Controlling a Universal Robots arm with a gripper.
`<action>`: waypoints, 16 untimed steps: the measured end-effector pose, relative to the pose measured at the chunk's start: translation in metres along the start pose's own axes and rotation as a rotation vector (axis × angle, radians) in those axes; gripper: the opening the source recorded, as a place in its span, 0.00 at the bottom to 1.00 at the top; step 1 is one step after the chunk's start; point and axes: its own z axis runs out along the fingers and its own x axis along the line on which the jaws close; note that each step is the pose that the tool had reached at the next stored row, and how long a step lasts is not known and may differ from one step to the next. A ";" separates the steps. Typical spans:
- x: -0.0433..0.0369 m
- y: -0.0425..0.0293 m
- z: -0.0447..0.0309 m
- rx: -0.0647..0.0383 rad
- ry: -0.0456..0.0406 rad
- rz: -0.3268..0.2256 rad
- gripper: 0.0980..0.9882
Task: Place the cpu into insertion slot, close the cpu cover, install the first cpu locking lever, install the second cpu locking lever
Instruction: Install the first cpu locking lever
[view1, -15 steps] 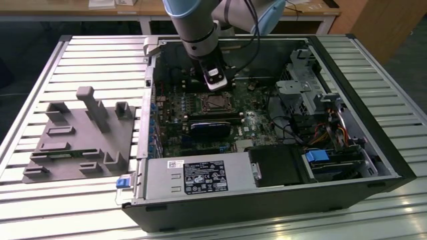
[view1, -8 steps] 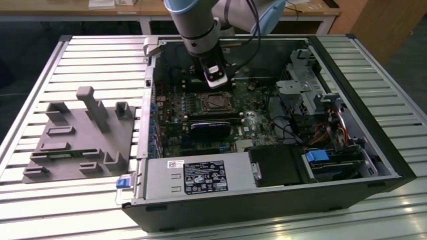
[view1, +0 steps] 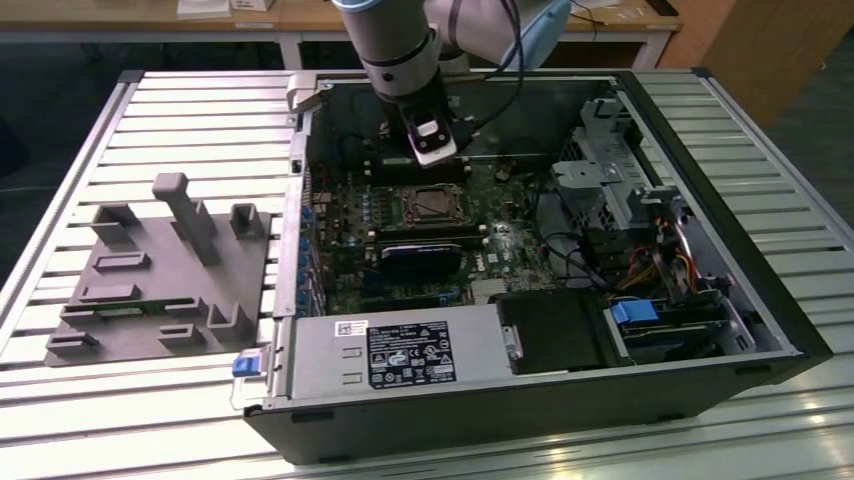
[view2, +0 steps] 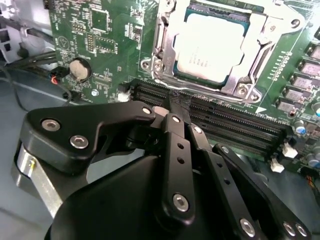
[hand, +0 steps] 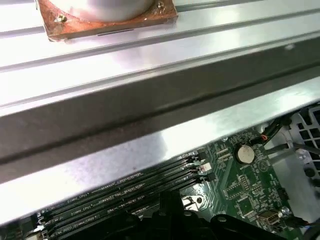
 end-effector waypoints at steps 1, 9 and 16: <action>-0.0001 0.0001 -0.0003 0.000 0.0000 0.000 0.00; -0.0012 0.0004 0.0005 0.021 0.0344 0.004 0.00; -0.0041 0.0012 0.0022 0.082 0.1034 0.009 0.00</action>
